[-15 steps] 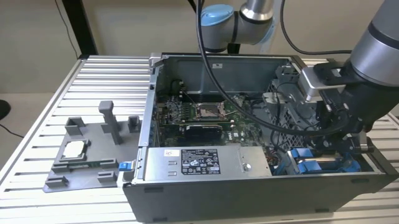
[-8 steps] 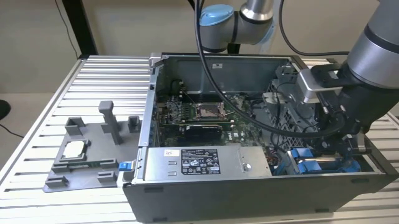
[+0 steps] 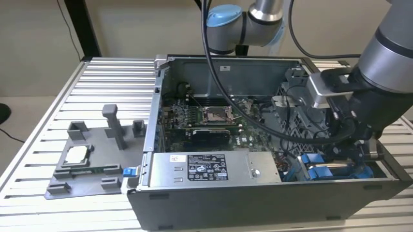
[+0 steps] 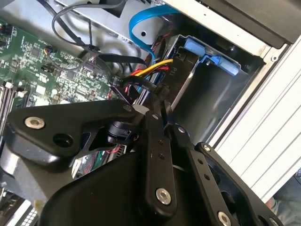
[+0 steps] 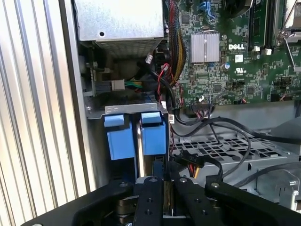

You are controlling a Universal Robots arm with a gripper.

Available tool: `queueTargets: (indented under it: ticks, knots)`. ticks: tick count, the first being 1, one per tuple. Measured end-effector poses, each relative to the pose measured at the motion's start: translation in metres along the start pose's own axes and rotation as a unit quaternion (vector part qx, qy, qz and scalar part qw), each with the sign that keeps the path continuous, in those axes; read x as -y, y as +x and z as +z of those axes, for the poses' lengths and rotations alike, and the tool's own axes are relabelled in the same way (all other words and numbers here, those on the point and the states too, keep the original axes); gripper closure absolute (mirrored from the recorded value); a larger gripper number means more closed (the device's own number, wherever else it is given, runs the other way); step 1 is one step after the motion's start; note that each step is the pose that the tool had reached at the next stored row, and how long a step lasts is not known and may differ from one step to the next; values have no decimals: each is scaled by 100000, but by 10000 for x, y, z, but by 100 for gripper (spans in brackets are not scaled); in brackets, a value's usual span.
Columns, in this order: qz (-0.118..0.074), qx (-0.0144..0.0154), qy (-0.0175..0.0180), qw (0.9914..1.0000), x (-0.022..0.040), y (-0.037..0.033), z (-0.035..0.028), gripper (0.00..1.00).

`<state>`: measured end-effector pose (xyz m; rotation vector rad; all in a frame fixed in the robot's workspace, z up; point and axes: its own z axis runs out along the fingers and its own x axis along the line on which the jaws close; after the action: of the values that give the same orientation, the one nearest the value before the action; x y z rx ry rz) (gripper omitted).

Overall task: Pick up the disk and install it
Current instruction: 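Insert the second disk wire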

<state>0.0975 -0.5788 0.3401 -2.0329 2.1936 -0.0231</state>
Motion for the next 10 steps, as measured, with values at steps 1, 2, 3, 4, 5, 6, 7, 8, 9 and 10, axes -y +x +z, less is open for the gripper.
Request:
queueTargets:
  ticks: [1, 2, 3, 4, 5, 6, 7, 8, 9, 10]
  knots:
    - [-9, 10, 87, 100000, 0, 0, 3, 100]
    - [-16, 4, 146, 100000, 0, 1, 4, 100]
    - [-17, 8, 180, 100000, 0, 1, 6, 100]
    - [-20, 11, 193, 100000, -1, 1, 7, 100]
    - [-21, 12, 198, 100000, -1, 1, 8, 100]
    - [-20, 16, 205, 100000, -1, 1, 10, 100]
    - [-21, 24, 211, 100000, -1, 1, 13, 100]
    - [-20, 21, 218, 100000, -2, 2, 15, 100]
    - [-23, 16, 221, 100000, -2, 2, 17, 100]
    - [-23, 17, 223, 100000, -2, 2, 20, 100]
